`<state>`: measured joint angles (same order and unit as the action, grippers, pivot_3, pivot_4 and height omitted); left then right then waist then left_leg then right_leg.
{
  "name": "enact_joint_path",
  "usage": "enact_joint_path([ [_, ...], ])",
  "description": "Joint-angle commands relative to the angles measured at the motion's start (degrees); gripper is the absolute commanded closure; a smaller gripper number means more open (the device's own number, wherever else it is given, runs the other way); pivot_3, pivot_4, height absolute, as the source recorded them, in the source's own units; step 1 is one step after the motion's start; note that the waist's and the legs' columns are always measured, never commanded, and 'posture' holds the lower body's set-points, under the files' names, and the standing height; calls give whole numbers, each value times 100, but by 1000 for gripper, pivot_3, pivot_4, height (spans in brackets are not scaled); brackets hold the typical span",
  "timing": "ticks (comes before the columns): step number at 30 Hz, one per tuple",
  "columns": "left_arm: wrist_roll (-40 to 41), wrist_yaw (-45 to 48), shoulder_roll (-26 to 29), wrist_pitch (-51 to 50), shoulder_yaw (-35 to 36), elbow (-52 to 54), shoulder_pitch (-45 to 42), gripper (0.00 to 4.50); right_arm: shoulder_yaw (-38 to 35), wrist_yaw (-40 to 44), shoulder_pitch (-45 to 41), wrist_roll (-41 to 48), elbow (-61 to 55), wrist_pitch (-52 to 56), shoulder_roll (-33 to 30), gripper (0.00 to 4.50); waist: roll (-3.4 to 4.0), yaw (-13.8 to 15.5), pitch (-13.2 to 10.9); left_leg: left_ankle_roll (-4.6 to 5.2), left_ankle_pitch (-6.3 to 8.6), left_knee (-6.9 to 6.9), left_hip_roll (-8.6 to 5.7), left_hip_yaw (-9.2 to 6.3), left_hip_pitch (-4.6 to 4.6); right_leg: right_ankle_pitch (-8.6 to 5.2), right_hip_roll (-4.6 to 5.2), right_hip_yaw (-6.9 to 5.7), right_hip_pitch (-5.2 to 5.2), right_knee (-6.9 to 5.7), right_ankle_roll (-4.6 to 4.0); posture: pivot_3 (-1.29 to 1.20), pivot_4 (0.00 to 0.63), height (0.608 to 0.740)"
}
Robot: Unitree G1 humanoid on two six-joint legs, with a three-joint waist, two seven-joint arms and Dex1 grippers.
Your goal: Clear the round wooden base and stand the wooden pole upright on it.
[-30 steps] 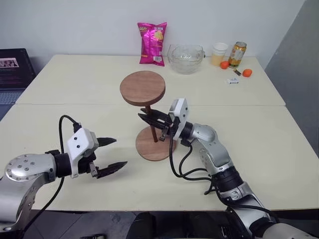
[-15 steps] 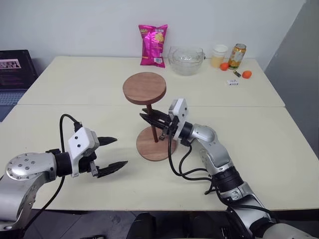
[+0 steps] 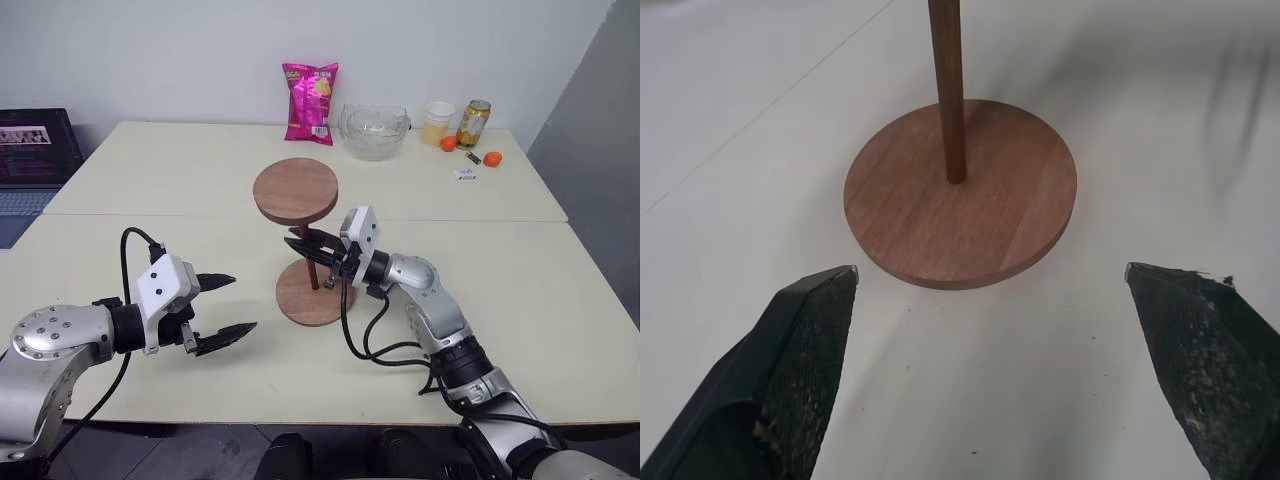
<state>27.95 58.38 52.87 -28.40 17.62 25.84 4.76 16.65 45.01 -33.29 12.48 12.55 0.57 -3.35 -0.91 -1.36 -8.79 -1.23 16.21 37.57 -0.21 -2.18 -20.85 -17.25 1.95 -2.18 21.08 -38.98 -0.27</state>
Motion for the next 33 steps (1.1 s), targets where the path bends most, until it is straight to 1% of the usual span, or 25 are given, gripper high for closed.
enact_joint_path([
  [1,-1,45,60,89,-13,-43,-99,0,126,37,304,-341,834,366,-257,4247,0,3,10,0,0,-1,0,0,0,0,0,0,0,1,0,0,150,740],
  [6,-4,45,60,115,-30,-70,-112,0,71,-51,227,-304,927,543,-236,4247,1,3,16,1,0,-7,0,0,5,0,2,0,-1,1,-1,0,150,740],
  [9,-11,27,53,118,-52,-61,-130,0,-40,-163,155,-221,1030,854,-231,4247,1,4,19,1,0,-12,0,0,6,0,3,0,-1,1,-1,0,150,740],
  [13,-20,31,55,137,-54,-76,-127,0,30,-146,172,-281,1052,981,-319,4247,-2,19,35,1,0,-20,-3,0,8,0,7,0,-1,2,-1,0,150,740],
  [19,-44,51,57,176,-59,-84,-98,0,87,-76,78,-257,794,1108,-371,4247,0,35,59,1,0,-43,-7,0,18,-3,12,0,0,6,-6,0,150,740],
  [24,-62,77,56,217,-45,-111,-74,0,175,49,115,-153,290,1340,-466,4247,4,70,57,1,0,-51,-7,0,19,-5,12,0,2,8,-9,0,150,740],
  [33,-116,101,23,312,-70,-202,-98,0,95,-89,63,-64,-83,1622,-441,4247,11,125,52,1,0,-61,-7,0,8,-6,13,-1,10,24,-10,0,150,740],
])
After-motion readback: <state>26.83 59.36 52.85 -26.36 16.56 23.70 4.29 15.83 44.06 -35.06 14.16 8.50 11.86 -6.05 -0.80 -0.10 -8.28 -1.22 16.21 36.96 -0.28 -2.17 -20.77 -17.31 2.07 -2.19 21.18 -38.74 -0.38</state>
